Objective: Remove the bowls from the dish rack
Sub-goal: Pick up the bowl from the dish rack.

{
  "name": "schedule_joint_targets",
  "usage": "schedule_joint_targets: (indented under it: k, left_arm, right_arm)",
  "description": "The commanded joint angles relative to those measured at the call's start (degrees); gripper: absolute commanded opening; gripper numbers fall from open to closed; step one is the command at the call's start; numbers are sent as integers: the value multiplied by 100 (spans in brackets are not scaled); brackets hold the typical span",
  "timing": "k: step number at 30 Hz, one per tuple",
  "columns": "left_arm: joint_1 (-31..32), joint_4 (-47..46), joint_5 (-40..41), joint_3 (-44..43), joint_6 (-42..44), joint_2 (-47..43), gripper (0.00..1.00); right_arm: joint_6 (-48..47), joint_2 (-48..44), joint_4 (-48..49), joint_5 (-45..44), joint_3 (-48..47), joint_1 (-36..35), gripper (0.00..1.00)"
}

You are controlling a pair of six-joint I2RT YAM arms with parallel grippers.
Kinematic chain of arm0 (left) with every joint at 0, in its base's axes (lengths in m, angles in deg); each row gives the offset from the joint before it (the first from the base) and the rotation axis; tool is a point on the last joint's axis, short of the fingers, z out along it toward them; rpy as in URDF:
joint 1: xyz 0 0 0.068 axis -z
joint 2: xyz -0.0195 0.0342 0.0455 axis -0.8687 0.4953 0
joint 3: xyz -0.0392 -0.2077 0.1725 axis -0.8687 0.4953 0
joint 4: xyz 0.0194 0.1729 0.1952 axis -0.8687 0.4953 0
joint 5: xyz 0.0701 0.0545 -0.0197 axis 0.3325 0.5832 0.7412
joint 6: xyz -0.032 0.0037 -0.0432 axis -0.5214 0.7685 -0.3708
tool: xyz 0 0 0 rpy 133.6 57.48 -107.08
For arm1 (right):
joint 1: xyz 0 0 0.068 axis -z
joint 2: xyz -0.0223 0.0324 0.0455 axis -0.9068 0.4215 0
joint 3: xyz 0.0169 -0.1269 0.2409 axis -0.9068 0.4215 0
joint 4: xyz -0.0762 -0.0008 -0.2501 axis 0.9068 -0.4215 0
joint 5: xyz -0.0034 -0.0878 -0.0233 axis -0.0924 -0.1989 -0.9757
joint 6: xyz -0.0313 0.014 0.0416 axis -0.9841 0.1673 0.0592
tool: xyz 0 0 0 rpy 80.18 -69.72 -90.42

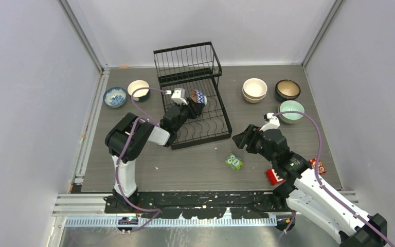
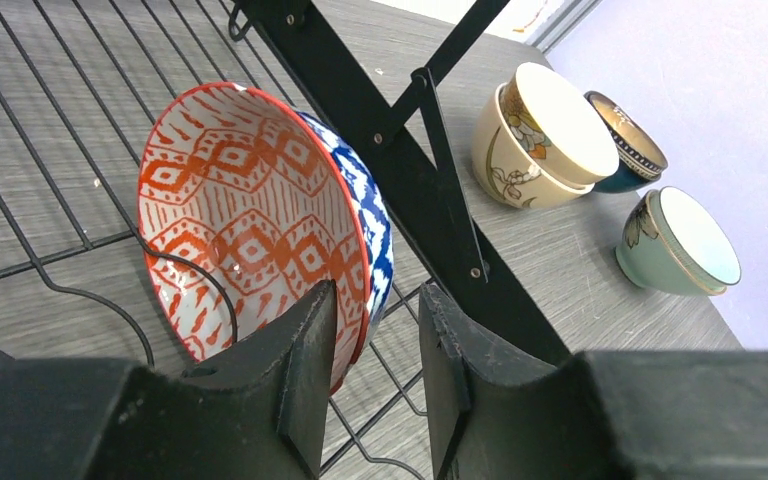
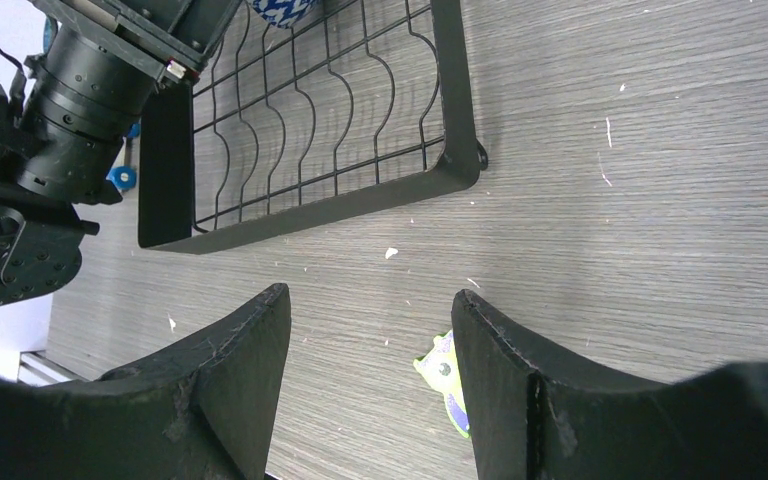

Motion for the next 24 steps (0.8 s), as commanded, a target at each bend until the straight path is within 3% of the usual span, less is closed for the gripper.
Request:
schedule_joint_targets:
  k: [1, 8, 24]
  left_arm:
    - [-46, -602, 5, -201, -19, 135, 36]
    - [-54, -703, -10, -240, -81, 271, 31]
    - [-71, -985, -197, -162, -179, 339, 7]
  right_arm:
    - [-108, -27, 148, -13, -18, -24, 65]
    - [-148, -68, 87, -40, -22, -33, 65]
    - [-168, -78, 70, -70, -18, -28, 65]
